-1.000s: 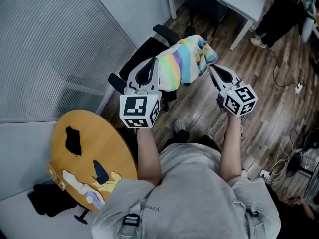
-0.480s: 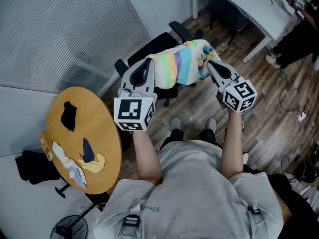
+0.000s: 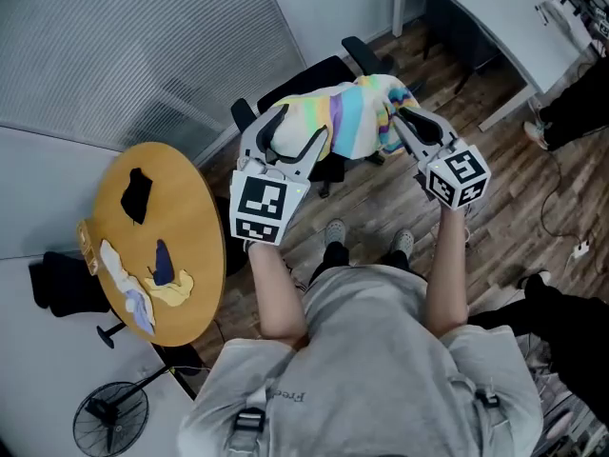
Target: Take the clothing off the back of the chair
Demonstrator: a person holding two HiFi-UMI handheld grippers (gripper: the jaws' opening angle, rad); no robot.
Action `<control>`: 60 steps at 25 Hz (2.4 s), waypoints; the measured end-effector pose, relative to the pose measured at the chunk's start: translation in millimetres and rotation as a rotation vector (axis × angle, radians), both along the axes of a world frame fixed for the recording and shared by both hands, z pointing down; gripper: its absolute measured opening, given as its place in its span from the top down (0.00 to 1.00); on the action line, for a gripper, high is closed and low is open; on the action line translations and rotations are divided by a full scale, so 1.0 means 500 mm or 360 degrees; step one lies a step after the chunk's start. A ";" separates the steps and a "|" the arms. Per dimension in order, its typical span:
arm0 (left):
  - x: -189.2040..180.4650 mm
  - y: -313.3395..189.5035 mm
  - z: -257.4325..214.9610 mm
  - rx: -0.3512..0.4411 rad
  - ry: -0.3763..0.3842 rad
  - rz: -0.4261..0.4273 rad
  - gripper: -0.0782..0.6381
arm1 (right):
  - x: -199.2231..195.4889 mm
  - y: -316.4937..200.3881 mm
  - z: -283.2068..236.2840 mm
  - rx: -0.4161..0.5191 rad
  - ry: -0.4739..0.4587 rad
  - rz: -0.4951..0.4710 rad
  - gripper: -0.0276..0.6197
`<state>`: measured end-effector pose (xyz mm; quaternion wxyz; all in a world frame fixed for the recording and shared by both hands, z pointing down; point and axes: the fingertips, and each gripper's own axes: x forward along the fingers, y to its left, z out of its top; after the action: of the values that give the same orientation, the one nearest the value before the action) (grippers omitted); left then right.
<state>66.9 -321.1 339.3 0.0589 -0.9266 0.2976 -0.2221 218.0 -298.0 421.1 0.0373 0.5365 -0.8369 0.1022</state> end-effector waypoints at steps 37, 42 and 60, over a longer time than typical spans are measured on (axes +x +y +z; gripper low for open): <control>0.040 -0.016 0.094 0.0151 -0.0694 0.0017 0.63 | -0.126 -0.015 0.044 -0.0022 0.0260 -0.0477 0.66; 0.047 0.003 0.075 0.0112 -0.0513 -0.0049 0.67 | -0.116 -0.004 0.026 0.0033 0.0177 -0.0394 0.81; 0.057 0.069 0.013 -0.0062 0.0179 -0.0376 0.78 | -0.115 0.054 -0.030 0.0218 0.0053 -0.0345 0.83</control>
<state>95.6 -286.7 345.8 -0.0025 -0.8971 0.4030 -0.1808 160.7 -270.9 406.3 0.0253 0.4457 -0.8943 0.0311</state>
